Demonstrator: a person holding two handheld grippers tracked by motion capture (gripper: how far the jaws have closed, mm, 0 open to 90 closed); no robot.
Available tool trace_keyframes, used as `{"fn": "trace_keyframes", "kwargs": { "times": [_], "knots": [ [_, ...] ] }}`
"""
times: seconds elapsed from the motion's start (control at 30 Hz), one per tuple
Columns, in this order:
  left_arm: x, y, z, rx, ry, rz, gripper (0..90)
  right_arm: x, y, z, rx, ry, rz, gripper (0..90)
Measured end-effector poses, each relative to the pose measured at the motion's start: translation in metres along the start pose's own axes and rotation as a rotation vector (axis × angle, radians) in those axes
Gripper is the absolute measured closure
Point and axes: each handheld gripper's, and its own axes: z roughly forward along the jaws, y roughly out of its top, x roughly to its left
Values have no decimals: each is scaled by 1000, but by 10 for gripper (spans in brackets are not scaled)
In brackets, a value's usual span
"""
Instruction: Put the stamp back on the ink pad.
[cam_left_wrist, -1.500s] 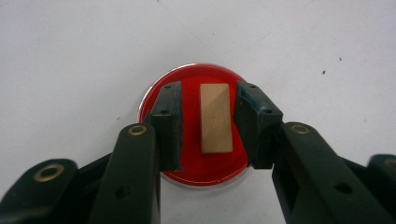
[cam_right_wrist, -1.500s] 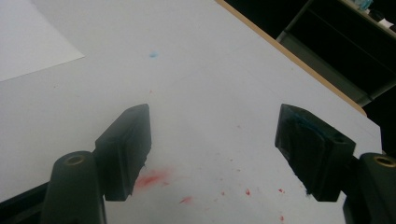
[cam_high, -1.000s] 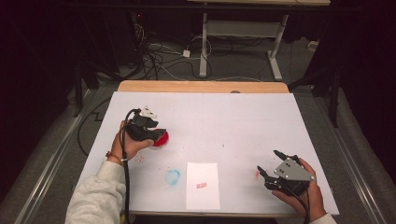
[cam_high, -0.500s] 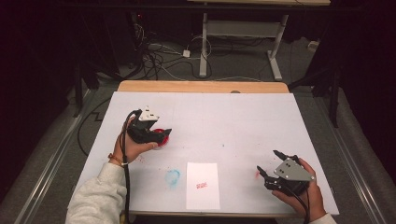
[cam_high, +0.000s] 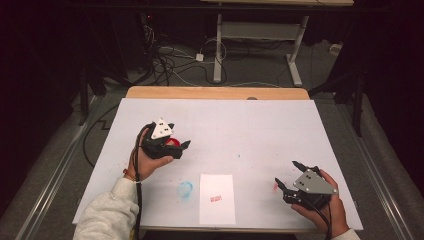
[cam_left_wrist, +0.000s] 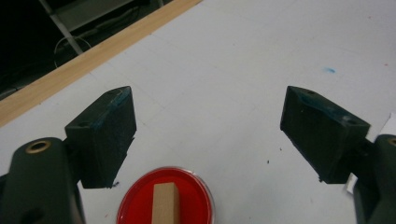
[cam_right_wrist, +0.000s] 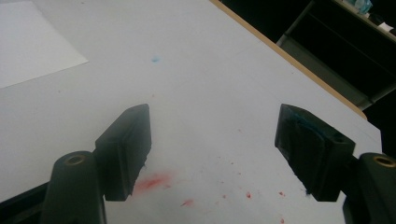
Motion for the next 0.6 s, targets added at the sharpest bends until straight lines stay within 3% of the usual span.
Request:
{"fn": "trace_keyframes", "kwargs": {
  "times": [0.13, 0.2, 0.3, 0.6],
  "knots": [
    [-5, 0, -1, -31, -5, 5, 182, 0, 0, -1, -5, 3, 0, 273],
    [-8, 0, -3, -44, 19, 36, 183, 0, 0, -1, -7, 8, 0, 272],
    [-12, 1, -7, -58, 22, 57, 193, 0, 0, -1, -8, 10, 0, 272],
    [-26, 2, -20, -98, 54, 87, 189, -1, 1, -4, -25, 3, 1, 271]
  ]
}}
